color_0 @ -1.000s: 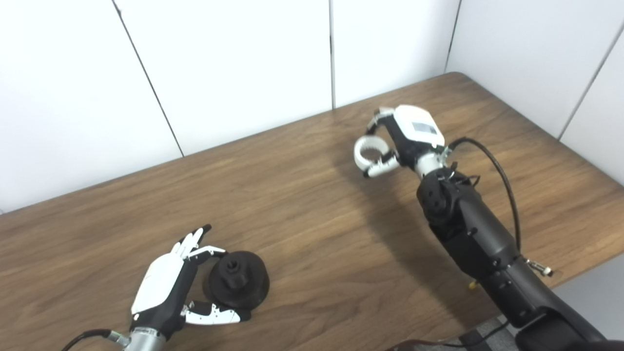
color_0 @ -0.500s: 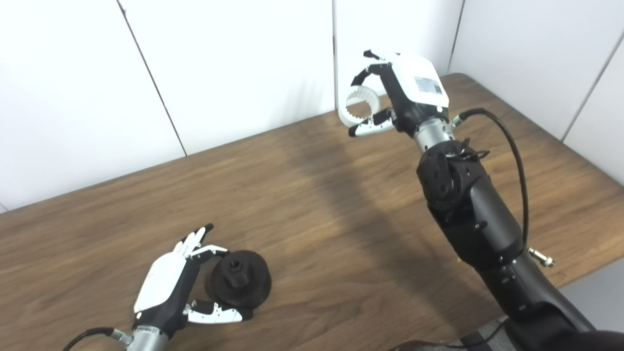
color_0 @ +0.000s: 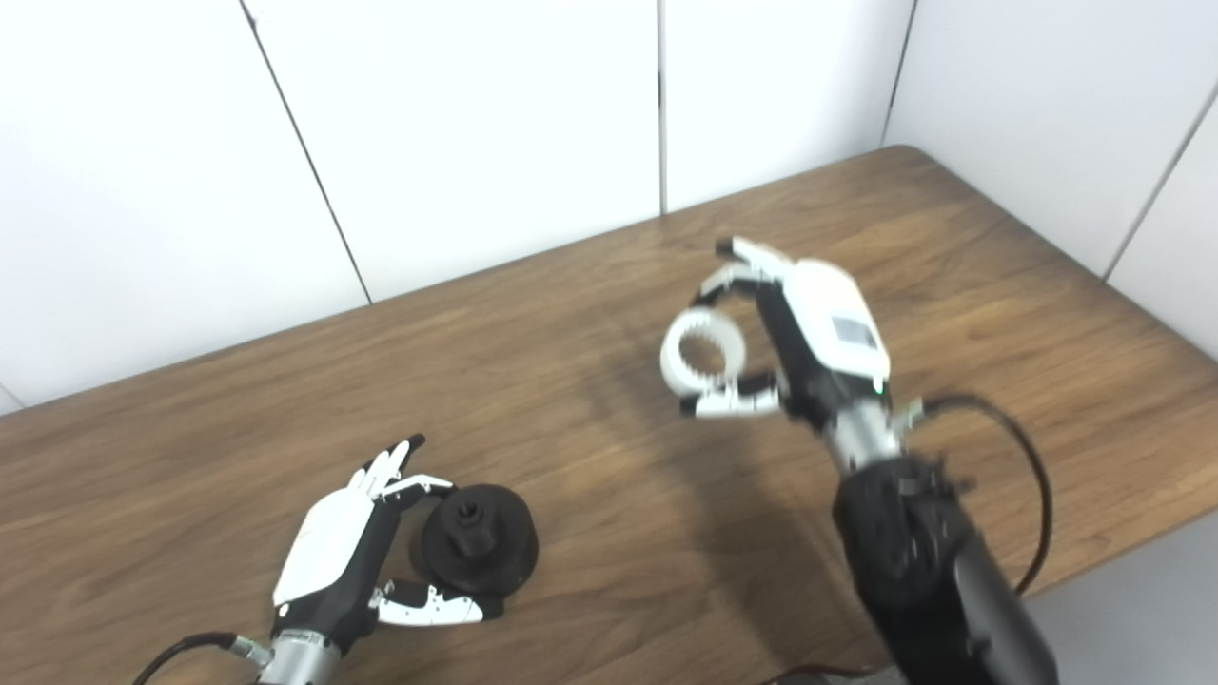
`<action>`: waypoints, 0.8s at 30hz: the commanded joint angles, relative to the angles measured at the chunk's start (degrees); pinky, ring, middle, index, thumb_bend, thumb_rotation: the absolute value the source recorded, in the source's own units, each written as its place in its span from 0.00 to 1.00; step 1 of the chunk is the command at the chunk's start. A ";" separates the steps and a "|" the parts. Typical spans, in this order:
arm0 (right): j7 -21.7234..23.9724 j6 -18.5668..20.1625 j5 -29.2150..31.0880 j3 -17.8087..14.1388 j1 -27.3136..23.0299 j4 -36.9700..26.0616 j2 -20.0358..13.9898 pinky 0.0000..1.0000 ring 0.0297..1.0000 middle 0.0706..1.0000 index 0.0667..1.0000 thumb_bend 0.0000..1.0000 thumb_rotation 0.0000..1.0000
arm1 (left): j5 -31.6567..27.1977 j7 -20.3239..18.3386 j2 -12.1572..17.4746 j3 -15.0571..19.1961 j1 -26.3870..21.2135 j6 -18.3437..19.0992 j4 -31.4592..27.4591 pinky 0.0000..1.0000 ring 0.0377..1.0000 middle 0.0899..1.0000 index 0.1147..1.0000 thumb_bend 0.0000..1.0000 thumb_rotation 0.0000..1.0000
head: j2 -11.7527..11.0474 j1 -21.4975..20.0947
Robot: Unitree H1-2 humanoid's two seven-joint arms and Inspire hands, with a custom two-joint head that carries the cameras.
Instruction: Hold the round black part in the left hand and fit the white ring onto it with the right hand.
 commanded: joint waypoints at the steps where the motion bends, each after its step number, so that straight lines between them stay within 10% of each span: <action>1: -2.28 -2.97 -1.29 -0.29 -0.94 -2.70 0.61 0.90 0.89 0.87 0.45 0.52 0.14 | 0.70 0.18 0.18 -0.11 -1.74 -0.57 -0.67 1.00 1.00 1.00 0.56 0.96 0.31 | 0.04 0.27; 14: -1.22 -7.76 3.67 -2.24 -0.26 -2.09 -1.70 0.83 0.86 0.85 0.45 0.52 0.14 | 4.69 0.10 -4.16 -2.15 -3.42 3.19 -0.86 1.00 1.00 1.00 0.56 0.97 0.30 | 3.65 20.90; 24: 0.00 -9.87 6.12 -1.06 -0.09 -0.66 -1.68 0.85 0.86 0.85 0.45 0.52 0.14 | 6.69 0.21 -5.46 -3.04 -4.05 5.16 -0.77 1.00 1.00 1.00 0.56 0.97 0.31 | 4.16 23.12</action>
